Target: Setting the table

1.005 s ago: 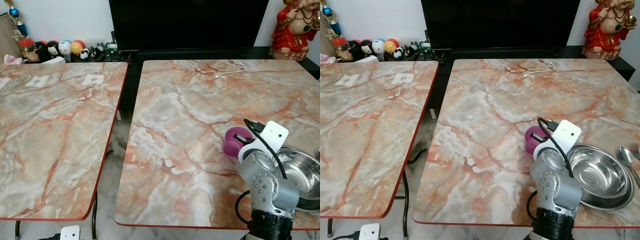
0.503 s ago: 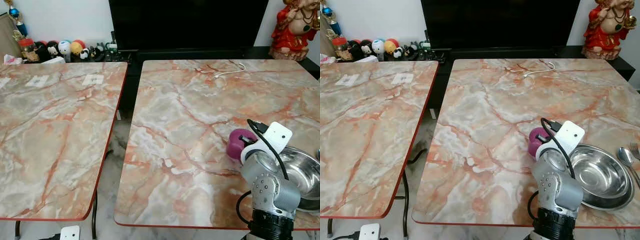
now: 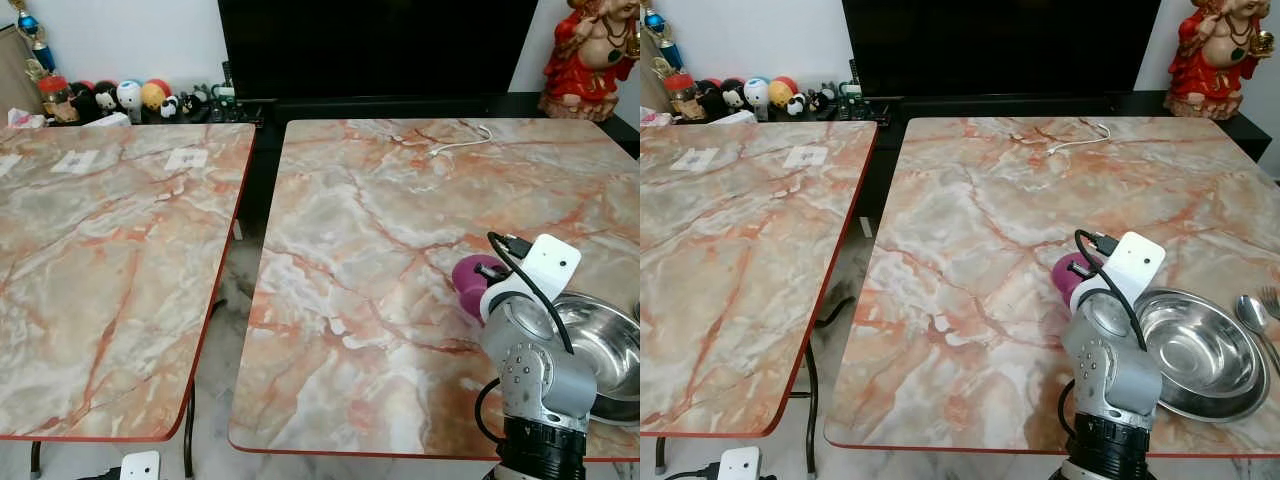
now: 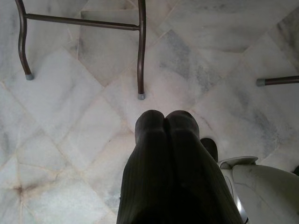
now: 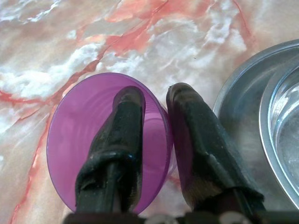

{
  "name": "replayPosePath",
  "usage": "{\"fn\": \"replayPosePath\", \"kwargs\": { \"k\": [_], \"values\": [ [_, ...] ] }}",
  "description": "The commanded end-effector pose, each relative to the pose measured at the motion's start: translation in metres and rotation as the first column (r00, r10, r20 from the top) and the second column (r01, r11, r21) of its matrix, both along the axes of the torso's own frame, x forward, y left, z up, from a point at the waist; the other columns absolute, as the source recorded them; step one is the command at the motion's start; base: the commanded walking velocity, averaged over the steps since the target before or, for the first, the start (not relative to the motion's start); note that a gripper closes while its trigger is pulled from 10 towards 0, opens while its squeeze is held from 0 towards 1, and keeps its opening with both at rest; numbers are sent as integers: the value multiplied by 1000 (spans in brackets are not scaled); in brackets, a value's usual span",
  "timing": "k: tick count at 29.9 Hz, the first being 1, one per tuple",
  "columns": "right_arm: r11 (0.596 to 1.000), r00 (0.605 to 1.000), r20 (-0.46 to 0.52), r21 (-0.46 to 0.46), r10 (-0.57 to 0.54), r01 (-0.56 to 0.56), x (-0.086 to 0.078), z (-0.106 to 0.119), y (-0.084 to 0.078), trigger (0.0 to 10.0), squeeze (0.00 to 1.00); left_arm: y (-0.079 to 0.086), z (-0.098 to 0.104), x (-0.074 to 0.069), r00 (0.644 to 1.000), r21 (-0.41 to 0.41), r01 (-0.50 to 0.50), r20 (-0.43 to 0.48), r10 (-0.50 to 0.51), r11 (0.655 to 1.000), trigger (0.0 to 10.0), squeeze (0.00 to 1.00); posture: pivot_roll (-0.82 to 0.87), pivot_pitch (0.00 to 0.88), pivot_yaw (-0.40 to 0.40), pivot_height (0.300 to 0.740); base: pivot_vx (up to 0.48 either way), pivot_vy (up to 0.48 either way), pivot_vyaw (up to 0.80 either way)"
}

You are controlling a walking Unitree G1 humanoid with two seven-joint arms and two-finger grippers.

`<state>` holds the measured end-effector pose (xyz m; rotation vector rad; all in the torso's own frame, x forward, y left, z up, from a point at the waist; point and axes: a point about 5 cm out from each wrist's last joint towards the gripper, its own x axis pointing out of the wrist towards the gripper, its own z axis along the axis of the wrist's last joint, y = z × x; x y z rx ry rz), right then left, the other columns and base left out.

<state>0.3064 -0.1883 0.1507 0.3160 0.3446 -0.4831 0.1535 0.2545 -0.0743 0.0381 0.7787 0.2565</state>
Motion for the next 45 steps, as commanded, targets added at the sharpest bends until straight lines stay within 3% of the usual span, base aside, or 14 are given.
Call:
{"fn": "replayPosePath", "kwargs": {
  "k": [1, 8, 9, 10, 11, 12, 13, 14, 23, 35, 45],
  "values": [
    [1000, 1000, 7, 6, 8, -8, 3, 2, 3, 10000, 0, 2, -1, -4, 1000, 11, 10, -21, -9, 1000, 10000, 0, -3, 28, 12, 740, 0, 0, 0],
    [997, 1000, -9, 77, -21, 22, 1, -4, 3, 10000, 12, 2, -1, -4, 1000, 11, 11, -22, -11, 1000, 10000, 0, -5, 29, 12, 740, 0, 0, 0],
    [993, 1000, -18, 119, -20, 22, 1, -7, 4, 10000, 400, 2, -1, -4, 1000, 11, 13, -22, -12, 1000, 10000, 0, -5, 29, 12, 740, 0, 0, 0],
    [993, 1000, -18, 119, -20, 22, 1, -7, 4, 10000, 400, 2, -1, -4, 1000, 11, 13, -22, -12, 1000, 10000, 0, -5, 29, 12, 740, 0, 0, 0],
    [992, 1000, -22, 123, -16, 18, 1, -9, 5, 10000, 576, 2, -1, -4, 1000, 11, 12, -21, -12, 1000, 10000, 0, -5, 29, 12, 740, 0, 0, 0],
    [993, 1000, -22, 115, -15, 17, 1, -8, 4, 10000, 576, 3, -1, -4, 1000, 11, 12, -21, -12, 1000, 10000, 0, -4, 29, 14, 740, 0, 0, 0],
    [994, 1000, -20, 105, -14, 16, 1, -8, 4, 10000, 55, 3, -1, -4, 1000, 11, 12, -21, -12, 1000, 10000, 0, -5, 29, 14, 740, 0, 0, 0],
    [995, 1000, -16, 103, -17, 18, 1, -7, 4, 10000, 0, 3, -1, -4, 1000, 12, 12, -21, -12, 1000, 10000, 0, -5, 29, 14, 740, 0, 0, 0],
    [998, 999, 23, 46, -40, 39, 3, 3, -1, 10000, 0, 3, -1, -4, 1000, 14, 10, -22, -10, 1000, 10000, 0, -4, 26, 14, 740, 0, 0, 0],
    [998, 999, 32, 45, -35, 33, 4, 4, 1, 10000, 0, 2, -1, -4, 1000, 12, 10, -21, -10, 1000, 10000, 0, -4, 25, 13, 740, 0, 0, 0],
    [997, 991, 134, -79, -8, 19, 6, 22, 3, 10000, 0, 2, -1, -4, 1000, 10, 12, -21, -12, 1000, 10000, 0, -6, 26, 14, 740, 0, 0, 0]
  ]
}}
